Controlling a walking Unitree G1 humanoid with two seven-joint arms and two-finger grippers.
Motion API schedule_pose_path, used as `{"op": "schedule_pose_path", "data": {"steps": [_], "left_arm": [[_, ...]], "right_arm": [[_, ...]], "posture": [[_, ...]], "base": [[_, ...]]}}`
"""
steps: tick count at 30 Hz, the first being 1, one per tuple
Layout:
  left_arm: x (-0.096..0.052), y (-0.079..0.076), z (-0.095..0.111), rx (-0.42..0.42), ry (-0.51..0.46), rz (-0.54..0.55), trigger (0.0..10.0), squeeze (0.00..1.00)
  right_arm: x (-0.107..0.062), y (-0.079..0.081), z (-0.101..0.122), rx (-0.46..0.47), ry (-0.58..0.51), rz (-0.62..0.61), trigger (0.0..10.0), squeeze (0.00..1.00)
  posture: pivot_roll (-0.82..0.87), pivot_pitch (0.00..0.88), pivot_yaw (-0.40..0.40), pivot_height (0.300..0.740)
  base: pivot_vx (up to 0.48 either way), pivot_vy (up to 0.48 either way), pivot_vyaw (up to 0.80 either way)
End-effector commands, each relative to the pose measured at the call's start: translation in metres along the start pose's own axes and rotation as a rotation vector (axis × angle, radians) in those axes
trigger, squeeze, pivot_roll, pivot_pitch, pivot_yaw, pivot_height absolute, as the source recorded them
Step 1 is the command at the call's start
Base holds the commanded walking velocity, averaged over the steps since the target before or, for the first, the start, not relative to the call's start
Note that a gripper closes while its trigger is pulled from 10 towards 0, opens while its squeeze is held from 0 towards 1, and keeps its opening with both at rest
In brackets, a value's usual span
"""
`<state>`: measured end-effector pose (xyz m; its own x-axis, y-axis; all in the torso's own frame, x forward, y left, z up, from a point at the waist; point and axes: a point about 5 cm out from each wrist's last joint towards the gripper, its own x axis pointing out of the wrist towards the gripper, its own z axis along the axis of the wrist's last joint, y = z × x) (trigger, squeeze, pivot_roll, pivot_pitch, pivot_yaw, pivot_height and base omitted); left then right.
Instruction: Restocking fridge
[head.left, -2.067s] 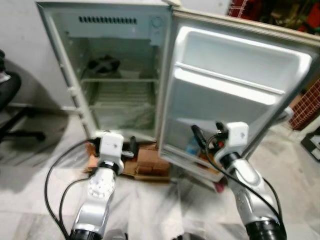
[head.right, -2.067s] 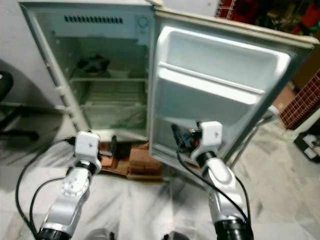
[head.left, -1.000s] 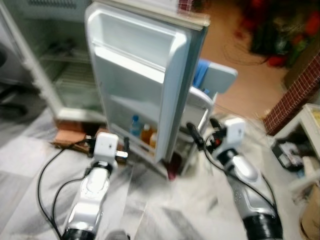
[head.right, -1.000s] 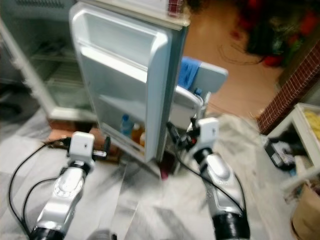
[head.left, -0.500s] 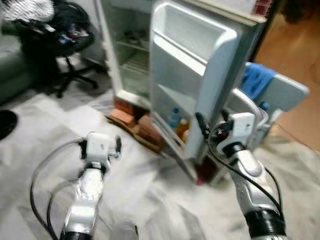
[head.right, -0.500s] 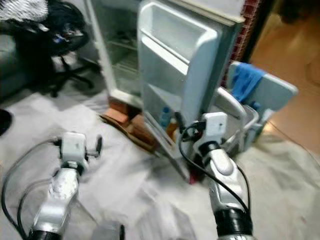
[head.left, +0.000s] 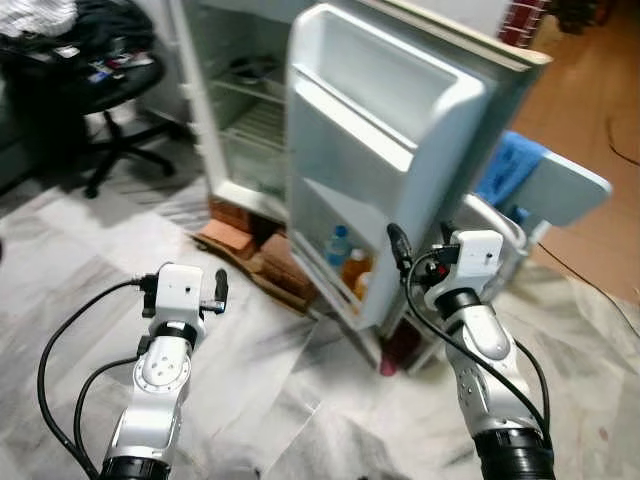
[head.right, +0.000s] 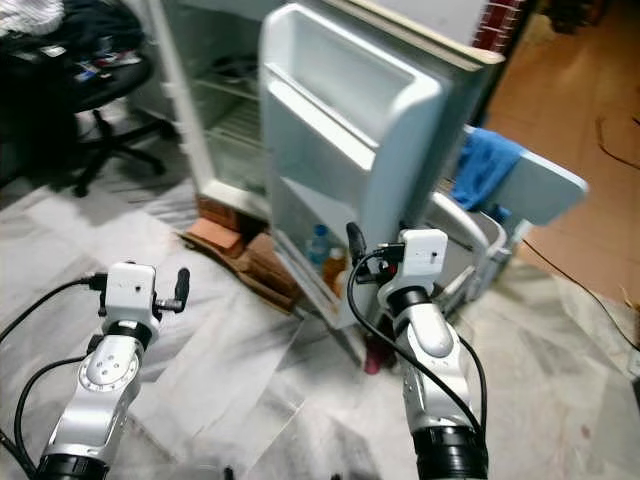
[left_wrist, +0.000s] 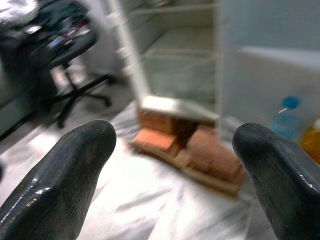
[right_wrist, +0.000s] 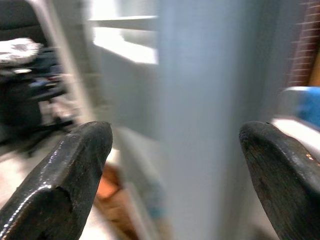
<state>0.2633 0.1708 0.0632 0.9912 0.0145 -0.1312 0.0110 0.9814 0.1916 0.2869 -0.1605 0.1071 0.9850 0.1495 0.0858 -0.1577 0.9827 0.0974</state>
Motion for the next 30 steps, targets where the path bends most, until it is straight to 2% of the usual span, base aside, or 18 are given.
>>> {"op": "schedule_pose_path", "data": {"steps": [1,5,11,14,17,20,22,25,26,27,29,30], "left_arm": [[-0.001,-0.008,-0.001,-0.012,0.005,-0.031,10.0,0.00],[-0.002,-0.006,-0.002,-0.035,0.015,-0.017,10.0,0.00],[-0.006,-0.004,-0.007,-0.013,0.038,-0.013,10.0,0.00],[-0.014,0.003,-0.018,0.016,0.086,0.007,10.0,0.00],[-0.027,0.011,-0.036,0.063,0.189,0.035,10.0,0.00],[-0.029,0.017,-0.041,0.043,0.225,0.062,10.0,0.00],[-0.031,0.022,-0.040,0.033,0.235,0.092,10.0,0.00],[-0.031,0.023,-0.039,0.037,0.237,0.092,10.0,0.00],[-0.033,0.021,-0.041,0.038,0.255,0.089,10.0,0.00],[-0.033,0.021,-0.041,0.038,0.255,0.089,10.0,0.00],[-0.036,0.015,-0.043,0.036,0.269,0.055,10.0,0.00],[-0.036,0.015,-0.043,0.037,0.270,0.051,10.0,0.00]], "right_arm": [[-0.002,-0.010,0.004,-0.029,-0.016,-0.042,10.0,0.00],[-0.001,-0.013,0.005,-0.040,-0.015,-0.057,10.0,0.00],[0.000,-0.013,0.005,-0.040,-0.015,-0.061,10.0,0.00],[0.007,-0.014,0.007,-0.030,-0.023,-0.069,10.0,0.00],[0.027,-0.014,0.013,-0.053,-0.026,-0.072,10.0,0.00],[0.037,-0.016,0.017,-0.059,-0.027,-0.084,10.0,0.00],[0.054,-0.020,0.025,-0.087,-0.018,-0.111,10.0,0.00],[0.060,-0.019,0.026,-0.101,-0.004,-0.108,10.0,0.00],[0.070,-0.012,0.031,-0.082,-0.019,-0.088,10.0,0.00],[0.070,-0.012,0.031,-0.082,-0.019,-0.088,10.0,0.00],[0.086,0.011,0.044,0.028,-0.062,0.017,10.0,0.00],[0.087,0.014,0.046,0.046,-0.071,0.038,10.0,0.00]], "posture": [[0.10,0.029,-0.029,0.740],[0.10,0.032,-0.030,0.740],[0.10,0.037,-0.027,0.740],[0.11,0.041,-0.024,0.740],[0.12,0.053,-0.027,0.740],[0.14,0.063,-0.034,0.740],[0.15,0.071,-0.044,0.740],[0.15,0.073,-0.045,0.740],[0.16,0.073,-0.047,0.740],[0.16,0.073,-0.047,0.740],[0.16,0.067,-0.049,0.740],[0.16,0.066,-0.050,0.740]], "base": [[0.334,0.000,0.00],[0.074,0.000,0.00],[0.000,0.000,0.00],[0.000,0.000,0.00],[0.000,0.000,0.00],[0.000,0.000,0.00],[0.000,0.000,0.00],[0.000,0.000,0.00],[0.000,0.000,0.00],[0.000,0.000,0.00],[0.000,0.000,0.00],[0.000,0.000,0.00]]}}
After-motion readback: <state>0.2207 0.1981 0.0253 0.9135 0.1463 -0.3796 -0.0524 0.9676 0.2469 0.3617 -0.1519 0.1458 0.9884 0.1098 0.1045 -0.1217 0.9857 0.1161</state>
